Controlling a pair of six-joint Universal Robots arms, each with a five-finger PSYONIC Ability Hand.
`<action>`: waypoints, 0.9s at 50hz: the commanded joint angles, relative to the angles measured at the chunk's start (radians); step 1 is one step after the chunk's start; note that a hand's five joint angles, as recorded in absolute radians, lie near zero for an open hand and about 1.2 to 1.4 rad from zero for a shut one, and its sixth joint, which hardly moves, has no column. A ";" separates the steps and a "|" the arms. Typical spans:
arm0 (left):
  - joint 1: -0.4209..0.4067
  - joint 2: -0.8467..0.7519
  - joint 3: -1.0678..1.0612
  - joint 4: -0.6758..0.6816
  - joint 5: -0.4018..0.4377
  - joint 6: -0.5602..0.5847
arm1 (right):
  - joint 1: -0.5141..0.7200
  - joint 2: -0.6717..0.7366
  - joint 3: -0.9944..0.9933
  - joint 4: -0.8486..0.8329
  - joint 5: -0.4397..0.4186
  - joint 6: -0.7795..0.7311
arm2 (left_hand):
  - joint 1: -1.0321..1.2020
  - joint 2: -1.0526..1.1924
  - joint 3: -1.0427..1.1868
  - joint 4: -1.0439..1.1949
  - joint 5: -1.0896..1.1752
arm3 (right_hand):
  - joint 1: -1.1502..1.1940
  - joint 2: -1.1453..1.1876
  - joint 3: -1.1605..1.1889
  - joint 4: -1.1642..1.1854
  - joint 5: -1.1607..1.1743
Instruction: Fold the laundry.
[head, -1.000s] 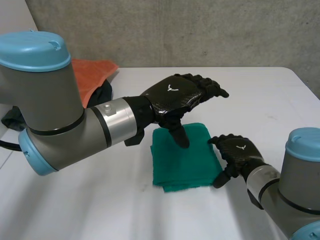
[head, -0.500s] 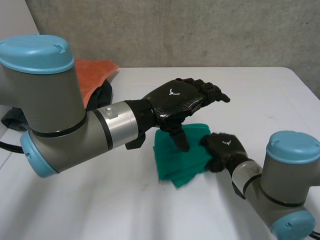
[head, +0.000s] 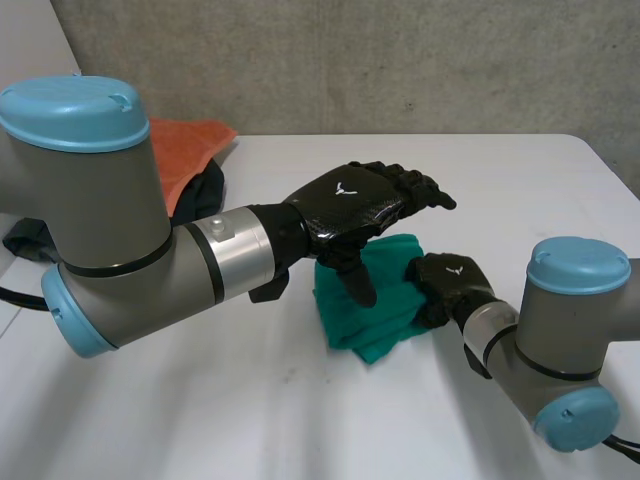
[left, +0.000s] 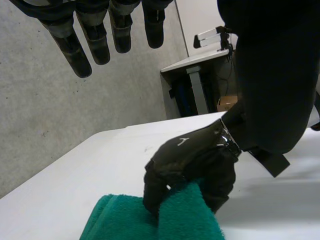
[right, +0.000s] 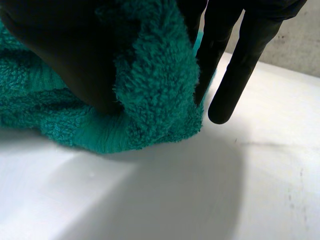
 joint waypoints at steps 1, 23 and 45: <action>-0.002 0.004 0.002 0.000 -0.001 0.000 | 0.000 0.035 -0.117 0.001 0.010 0.006 | 0.010 0.004 -0.003 0.008 -0.013 | 0.367 0.260 0.252 0.216 0.282; -0.005 0.056 0.043 0.002 -0.053 -0.003 | -0.388 0.679 -1.255 0.287 0.165 -0.032 | 0.013 0.007 -0.001 0.011 -0.010 | 0.367 0.260 0.252 0.216 0.282; -0.013 0.012 0.058 0.000 -0.055 -0.003 | -0.588 0.783 -1.434 0.344 0.146 -0.121 | 0.013 0.007 -0.001 0.011 -0.010 | -0.854 -0.962 -0.970 -1.006 -0.940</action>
